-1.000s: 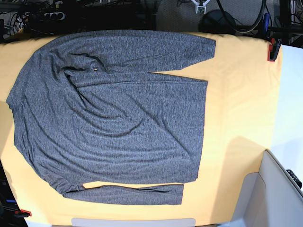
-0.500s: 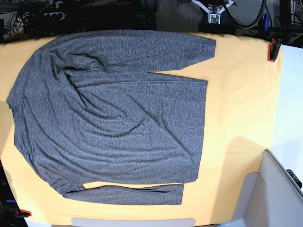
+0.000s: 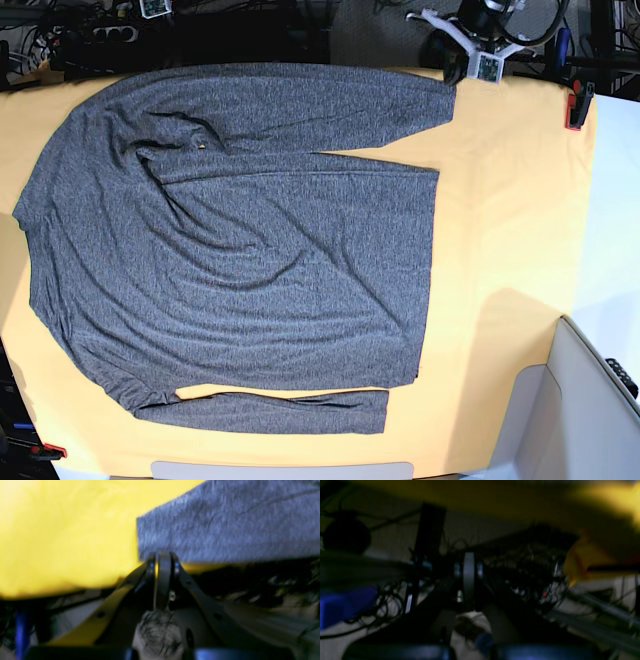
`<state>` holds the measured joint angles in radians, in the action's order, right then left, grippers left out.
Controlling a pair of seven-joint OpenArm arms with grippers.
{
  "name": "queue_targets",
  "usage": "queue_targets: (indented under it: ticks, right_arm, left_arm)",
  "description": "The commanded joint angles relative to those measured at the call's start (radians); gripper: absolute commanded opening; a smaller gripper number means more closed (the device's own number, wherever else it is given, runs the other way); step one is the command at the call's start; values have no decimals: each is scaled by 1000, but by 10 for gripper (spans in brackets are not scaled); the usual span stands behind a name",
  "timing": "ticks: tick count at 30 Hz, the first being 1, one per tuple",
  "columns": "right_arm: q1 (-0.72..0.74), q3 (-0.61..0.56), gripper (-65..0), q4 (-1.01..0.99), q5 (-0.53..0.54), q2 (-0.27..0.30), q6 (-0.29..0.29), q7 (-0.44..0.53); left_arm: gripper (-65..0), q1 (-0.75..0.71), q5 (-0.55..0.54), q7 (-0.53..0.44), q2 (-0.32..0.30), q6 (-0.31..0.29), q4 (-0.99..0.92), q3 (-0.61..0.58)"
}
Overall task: Fold the T-shirt properly
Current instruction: 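Move both grippers toward the shirt edge along the stretched sleeve, then grasp the sleeve-side shirt edge with both grippers at its two corners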
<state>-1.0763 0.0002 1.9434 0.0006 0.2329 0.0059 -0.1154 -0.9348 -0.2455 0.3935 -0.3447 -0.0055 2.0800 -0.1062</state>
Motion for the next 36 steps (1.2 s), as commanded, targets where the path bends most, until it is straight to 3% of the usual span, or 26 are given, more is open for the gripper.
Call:
queue_targets:
  ticks: [1, 6, 9, 11, 17, 19, 22, 28, 32, 36]
  right_arm:
    - [-23, -1, -650, 37, 0, 18, 13, 15]
    - [-15, 5, -650, 93, 32, 55, 154, 16]
    - [9, 5, -650, 96, 149, 61, 256, 13]
    - [32, 7, -650, 96, 266, 99, 297, -22]
    - [84, 63, -650, 95, 672, 231, 335, -53]
    - [94, 100, -650, 93, 772, 248, 349, -54]
    - [95, 117, -650, 96, 841, 244, 355, -54]
    - [97, 120, -650, 96, 876, 207, 426, -54]
    - [120, 160, -650, 96, 890, 178, 438, -60]
    - [169, 264, -637, 93, 1030, 185, 444, -177]
  left_arm:
    - [-650, -16, -5, -12, -37, 0, 11, -14]
    - [-649, -16, -5, -24, -43, 0, 12, -83]
    - [-649, -13, -5, -28, -43, 0, 12, -100]
    - [-649, -13, -5, -57, -43, 0, 12, -117]
    - [-633, -5, -5, -83, -44, -11, 12, -142]
    - [-603, 18, -5, -86, -44, -83, 12, -138]
    - [-562, 41, -39, -86, -41, -184, 12, -125]
    - [-533, 81, -170, -69, -46, -287, 12, -53]
    - [-494, 118, -249, 2, -46, -294, 12, 30]
    - [-465, 150, -314, 41, -46, -294, 12, 95]
